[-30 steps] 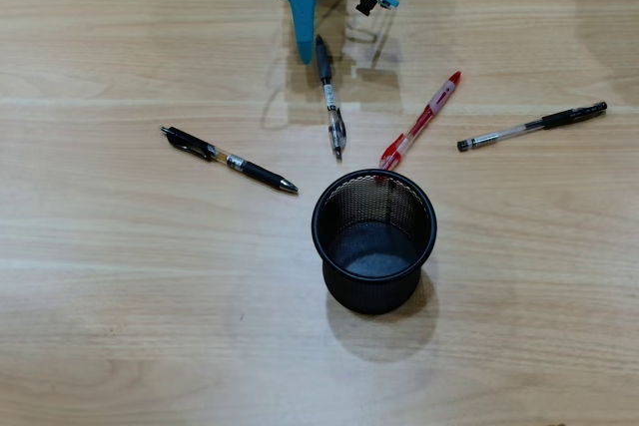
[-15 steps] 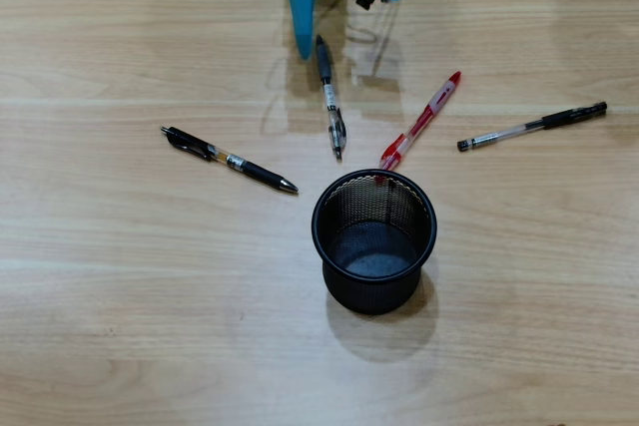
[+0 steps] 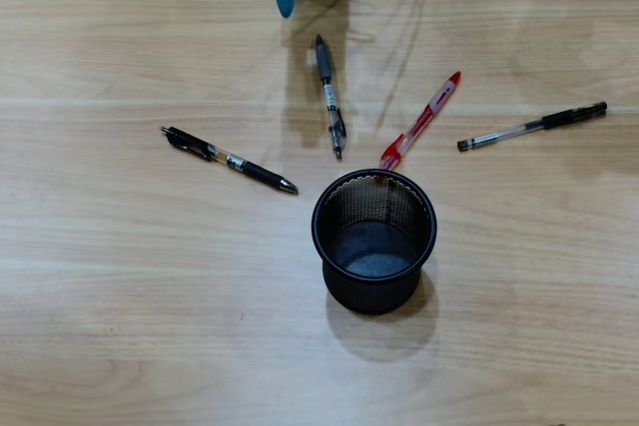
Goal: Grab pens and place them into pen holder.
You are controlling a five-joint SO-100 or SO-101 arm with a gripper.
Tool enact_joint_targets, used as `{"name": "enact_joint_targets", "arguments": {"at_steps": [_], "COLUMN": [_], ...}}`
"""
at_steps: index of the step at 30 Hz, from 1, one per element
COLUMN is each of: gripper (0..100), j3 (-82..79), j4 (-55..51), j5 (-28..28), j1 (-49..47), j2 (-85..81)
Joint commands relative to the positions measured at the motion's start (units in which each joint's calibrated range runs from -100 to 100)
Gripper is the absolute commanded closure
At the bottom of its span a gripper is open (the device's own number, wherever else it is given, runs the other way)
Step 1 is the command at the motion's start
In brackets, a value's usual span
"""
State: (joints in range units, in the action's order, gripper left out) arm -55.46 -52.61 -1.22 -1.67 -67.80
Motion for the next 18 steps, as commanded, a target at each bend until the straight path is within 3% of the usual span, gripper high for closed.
{"name": "enact_joint_targets", "arguments": {"at_steps": [1,4,7,13,18], "gripper": [98,98,98,98,98], "j3": [6.41,11.29,20.07,43.42,58.53], "j4": [0.36,-2.01,-12.13,-35.45,-41.47], "j5": [1.75,5.62,7.45,7.98,7.98], "j1": [1.07,4.09,6.19,10.22,9.85], "j2": [4.15,11.03,20.03,38.97,53.49]}}
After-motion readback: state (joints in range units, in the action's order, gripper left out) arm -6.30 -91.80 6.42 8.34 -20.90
